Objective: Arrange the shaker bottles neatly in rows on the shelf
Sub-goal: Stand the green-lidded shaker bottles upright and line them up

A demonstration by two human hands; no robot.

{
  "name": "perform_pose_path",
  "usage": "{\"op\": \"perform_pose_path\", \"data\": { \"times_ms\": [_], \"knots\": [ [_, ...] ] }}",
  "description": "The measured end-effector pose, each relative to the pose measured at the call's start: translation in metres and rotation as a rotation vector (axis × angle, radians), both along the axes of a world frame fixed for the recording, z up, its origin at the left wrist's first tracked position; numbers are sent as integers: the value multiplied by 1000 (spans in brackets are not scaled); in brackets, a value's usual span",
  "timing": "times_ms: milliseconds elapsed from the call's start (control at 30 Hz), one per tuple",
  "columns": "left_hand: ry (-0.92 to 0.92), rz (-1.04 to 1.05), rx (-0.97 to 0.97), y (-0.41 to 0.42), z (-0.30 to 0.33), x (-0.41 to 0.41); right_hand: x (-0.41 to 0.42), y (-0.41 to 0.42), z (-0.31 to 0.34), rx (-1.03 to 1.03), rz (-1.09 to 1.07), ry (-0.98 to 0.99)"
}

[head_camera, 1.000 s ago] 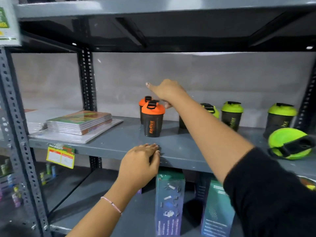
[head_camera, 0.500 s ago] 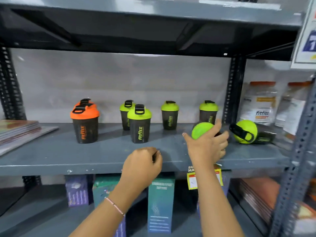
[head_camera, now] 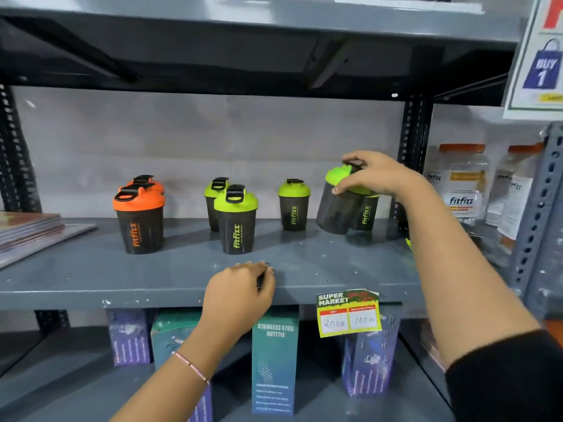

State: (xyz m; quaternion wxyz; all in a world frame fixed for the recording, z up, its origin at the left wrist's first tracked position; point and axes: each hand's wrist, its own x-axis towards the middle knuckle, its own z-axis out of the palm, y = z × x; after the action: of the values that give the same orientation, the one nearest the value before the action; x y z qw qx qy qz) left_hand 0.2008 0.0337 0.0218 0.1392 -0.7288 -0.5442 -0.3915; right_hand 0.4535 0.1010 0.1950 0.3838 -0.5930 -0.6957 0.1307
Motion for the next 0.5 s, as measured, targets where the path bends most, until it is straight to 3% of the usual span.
{"op": "perform_pose_path", "data": {
  "times_ms": [100,267,400,500],
  "knots": [
    [3,3,13,-1,-1,1,-18,9,0,-133,42,-175],
    [8,2,-8,0,-2,-1,-24,28,-16,-217,90,-278],
    [11,-10,-1,1,-3,-1,-23,32,3,-479,148,-467],
    [16,0,15,3,-3,0,-19,31,21,-582,138,-478]
  ]
}}
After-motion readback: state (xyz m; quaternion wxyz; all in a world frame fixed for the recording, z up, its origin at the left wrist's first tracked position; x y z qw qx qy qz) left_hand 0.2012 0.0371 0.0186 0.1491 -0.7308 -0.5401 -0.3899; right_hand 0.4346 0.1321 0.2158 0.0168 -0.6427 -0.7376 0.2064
